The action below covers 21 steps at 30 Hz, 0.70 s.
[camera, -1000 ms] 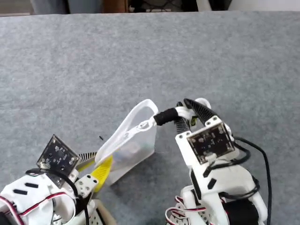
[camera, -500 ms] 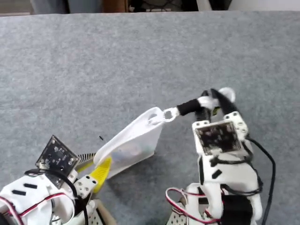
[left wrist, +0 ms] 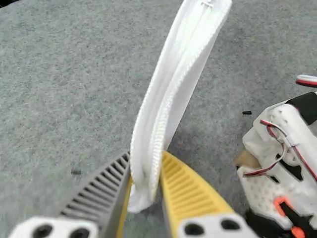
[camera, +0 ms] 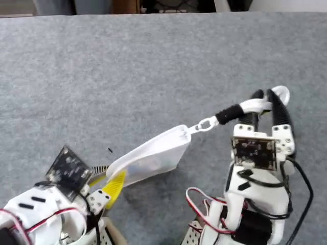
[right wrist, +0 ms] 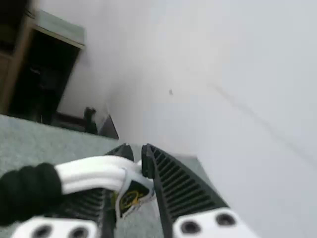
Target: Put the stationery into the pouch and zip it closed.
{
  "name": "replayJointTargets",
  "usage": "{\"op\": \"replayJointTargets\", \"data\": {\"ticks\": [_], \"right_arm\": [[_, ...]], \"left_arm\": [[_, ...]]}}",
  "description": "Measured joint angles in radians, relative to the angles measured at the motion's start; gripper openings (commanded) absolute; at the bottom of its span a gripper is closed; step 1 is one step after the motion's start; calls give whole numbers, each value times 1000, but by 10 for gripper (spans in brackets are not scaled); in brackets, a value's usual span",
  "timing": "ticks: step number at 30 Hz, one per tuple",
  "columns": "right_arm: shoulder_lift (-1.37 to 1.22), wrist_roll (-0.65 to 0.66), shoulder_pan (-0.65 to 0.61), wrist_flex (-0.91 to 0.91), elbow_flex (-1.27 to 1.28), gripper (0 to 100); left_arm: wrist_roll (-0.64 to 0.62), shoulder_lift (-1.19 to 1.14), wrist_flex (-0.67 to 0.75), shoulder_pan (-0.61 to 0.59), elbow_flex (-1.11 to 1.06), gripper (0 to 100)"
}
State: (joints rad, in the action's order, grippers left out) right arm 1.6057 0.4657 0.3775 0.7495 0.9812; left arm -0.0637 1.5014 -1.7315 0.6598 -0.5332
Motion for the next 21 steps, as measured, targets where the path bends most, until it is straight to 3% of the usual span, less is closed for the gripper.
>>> {"op": "replayJointTargets", "data": {"ticks": [5,12,17,21], "right_arm": [[0,0,38,-14,92,15],[-11,5,-71,-17,232,19],[-12,-5,-104,-17,245,181],[-12,-106,-106,34,245,276]], "left_arm": [[0,-3,-2,0,3,28],[-5,9,20,-9,-34,28],[-2,11,221,-130,-172,28],[-3,6,446,-219,-322,39]]}}
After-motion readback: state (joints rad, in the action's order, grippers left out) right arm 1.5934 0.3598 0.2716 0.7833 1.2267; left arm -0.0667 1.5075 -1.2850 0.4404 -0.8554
